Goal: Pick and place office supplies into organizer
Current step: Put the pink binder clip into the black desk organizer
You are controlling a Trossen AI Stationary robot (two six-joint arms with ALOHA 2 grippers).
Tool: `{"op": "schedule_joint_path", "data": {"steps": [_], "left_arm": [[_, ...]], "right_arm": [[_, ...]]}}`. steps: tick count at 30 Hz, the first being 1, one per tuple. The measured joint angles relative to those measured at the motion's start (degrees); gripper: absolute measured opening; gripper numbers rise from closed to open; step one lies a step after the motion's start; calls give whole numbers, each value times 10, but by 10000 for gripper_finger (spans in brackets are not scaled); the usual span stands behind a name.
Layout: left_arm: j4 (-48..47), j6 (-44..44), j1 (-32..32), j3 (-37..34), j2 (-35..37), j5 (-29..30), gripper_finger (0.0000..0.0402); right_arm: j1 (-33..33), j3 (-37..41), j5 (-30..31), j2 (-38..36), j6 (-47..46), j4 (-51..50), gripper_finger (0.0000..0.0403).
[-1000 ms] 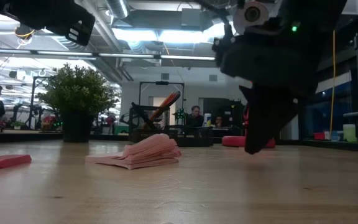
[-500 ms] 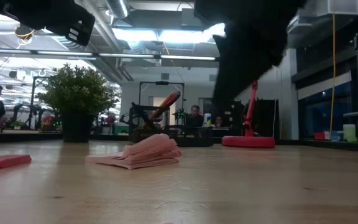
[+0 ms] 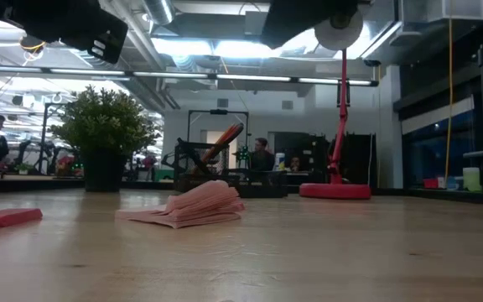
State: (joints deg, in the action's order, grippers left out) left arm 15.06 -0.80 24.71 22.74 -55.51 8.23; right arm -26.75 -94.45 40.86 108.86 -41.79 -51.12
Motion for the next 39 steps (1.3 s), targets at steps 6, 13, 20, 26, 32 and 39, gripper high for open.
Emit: {"op": "schedule_joint_path", "data": {"steps": [6,13,20,26,32,39], "left_arm": [[-5,0,0,0,0,0,2],[-8,0,0,0,0,0,3],[-8,0,0,0,0,0,2],[-12,0,0,0,0,0,1],[-17,0,0,0,0,0,3],[-18,0,0,0,0,0,3]], "right_arm": [[20,0,2,-14,51,7,71],[62,0,-3,-14,92,9,71],[112,1,-82,-14,197,92,71],[163,1,-152,-14,244,130,71],[203,1,-198,-14,287,171,71],[245,67,-242,-13,303,265,71]]}}
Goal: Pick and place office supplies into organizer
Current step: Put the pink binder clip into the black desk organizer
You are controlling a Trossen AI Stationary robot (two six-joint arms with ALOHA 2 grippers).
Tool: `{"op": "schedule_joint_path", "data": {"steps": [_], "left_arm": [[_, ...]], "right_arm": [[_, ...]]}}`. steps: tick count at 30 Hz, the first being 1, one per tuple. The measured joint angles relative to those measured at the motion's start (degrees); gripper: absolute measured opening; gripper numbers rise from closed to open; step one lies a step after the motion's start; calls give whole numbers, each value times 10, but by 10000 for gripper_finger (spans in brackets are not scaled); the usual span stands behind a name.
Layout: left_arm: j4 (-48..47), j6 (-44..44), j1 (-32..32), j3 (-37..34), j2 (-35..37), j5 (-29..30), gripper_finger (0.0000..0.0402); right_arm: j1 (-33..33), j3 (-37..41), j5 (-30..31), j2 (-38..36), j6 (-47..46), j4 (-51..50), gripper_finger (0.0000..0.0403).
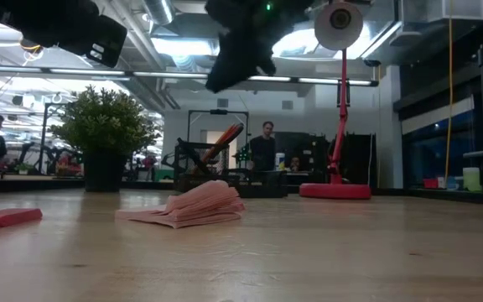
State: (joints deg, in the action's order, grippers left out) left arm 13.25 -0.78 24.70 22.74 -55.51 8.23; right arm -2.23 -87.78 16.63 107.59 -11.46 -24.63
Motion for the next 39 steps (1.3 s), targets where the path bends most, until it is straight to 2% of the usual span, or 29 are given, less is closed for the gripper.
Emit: {"op": "schedule_joint_path", "data": {"steps": [8,20,24,39], "left_arm": [[-1,0,0,0,0,0,2],[-1,0,0,0,0,0,4],[-1,0,0,0,0,0,5],[-1,0,-2,0,0,11,6]], "right_arm": [[56,100,-28,-1,-1,149,71],[97,174,-30,-1,-2,239,71],[104,184,-47,5,-2,280,71],[117,184,-48,60,-4,312,71]]}}
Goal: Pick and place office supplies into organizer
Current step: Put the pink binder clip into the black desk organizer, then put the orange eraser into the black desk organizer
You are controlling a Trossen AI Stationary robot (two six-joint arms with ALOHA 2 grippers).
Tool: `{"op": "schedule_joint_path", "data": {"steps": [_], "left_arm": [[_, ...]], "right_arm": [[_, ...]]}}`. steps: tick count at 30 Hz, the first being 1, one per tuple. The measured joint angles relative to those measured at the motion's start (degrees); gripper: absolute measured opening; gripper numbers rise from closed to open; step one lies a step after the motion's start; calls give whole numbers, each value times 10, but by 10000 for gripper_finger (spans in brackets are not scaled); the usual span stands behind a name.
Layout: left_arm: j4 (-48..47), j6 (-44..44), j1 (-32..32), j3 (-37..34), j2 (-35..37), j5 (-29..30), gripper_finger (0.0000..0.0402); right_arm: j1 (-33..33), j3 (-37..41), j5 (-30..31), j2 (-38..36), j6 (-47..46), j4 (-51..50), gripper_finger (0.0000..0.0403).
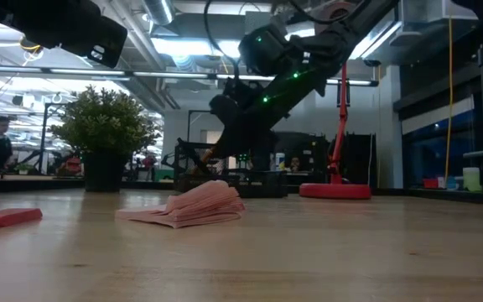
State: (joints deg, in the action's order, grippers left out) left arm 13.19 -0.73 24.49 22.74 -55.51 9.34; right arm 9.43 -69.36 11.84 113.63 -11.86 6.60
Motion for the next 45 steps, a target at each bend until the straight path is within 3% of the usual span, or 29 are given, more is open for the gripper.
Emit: {"op": "schedule_joint_path", "data": {"steps": [28,40,45], "left_arm": [[-1,0,0,0,0,2,6],[-1,-9,0,0,0,2,6],[-2,-16,0,0,0,2,6]], "right_arm": [[6,-1,-10,22,-13,9,74],[6,-1,-24,22,-11,24,148],[5,-1,-25,9,3,15,160]]}}
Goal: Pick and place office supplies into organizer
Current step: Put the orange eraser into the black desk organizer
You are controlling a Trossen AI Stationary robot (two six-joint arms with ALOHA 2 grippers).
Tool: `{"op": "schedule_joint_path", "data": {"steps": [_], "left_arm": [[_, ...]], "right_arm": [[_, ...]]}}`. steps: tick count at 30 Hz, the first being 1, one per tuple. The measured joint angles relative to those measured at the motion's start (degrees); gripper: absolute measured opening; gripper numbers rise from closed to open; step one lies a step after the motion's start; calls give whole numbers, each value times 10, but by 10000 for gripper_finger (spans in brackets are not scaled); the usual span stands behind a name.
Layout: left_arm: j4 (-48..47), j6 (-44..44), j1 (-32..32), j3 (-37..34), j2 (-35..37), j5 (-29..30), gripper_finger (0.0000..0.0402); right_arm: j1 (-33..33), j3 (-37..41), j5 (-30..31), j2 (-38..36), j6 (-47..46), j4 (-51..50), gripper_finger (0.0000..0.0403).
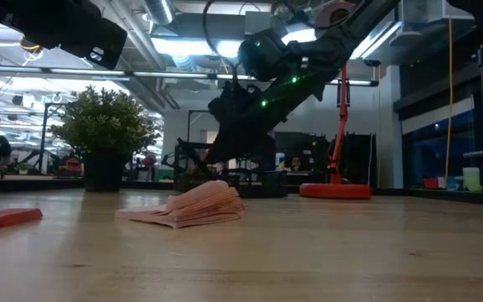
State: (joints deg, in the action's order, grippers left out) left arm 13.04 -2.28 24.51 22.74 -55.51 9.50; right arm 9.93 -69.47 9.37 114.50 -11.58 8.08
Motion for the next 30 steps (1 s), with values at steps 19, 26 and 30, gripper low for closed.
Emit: {"op": "schedule_joint_path", "data": {"steps": [19,26,30], "left_arm": [[0,0,0,0,0,52,6],[0,-15,0,0,0,56,6],[0,-28,0,0,0,56,6]], "right_arm": [[-159,11,163,-181,62,-215,67],[-198,158,166,-275,14,-105,6],[-217,261,160,-332,-1,16,16]]}}
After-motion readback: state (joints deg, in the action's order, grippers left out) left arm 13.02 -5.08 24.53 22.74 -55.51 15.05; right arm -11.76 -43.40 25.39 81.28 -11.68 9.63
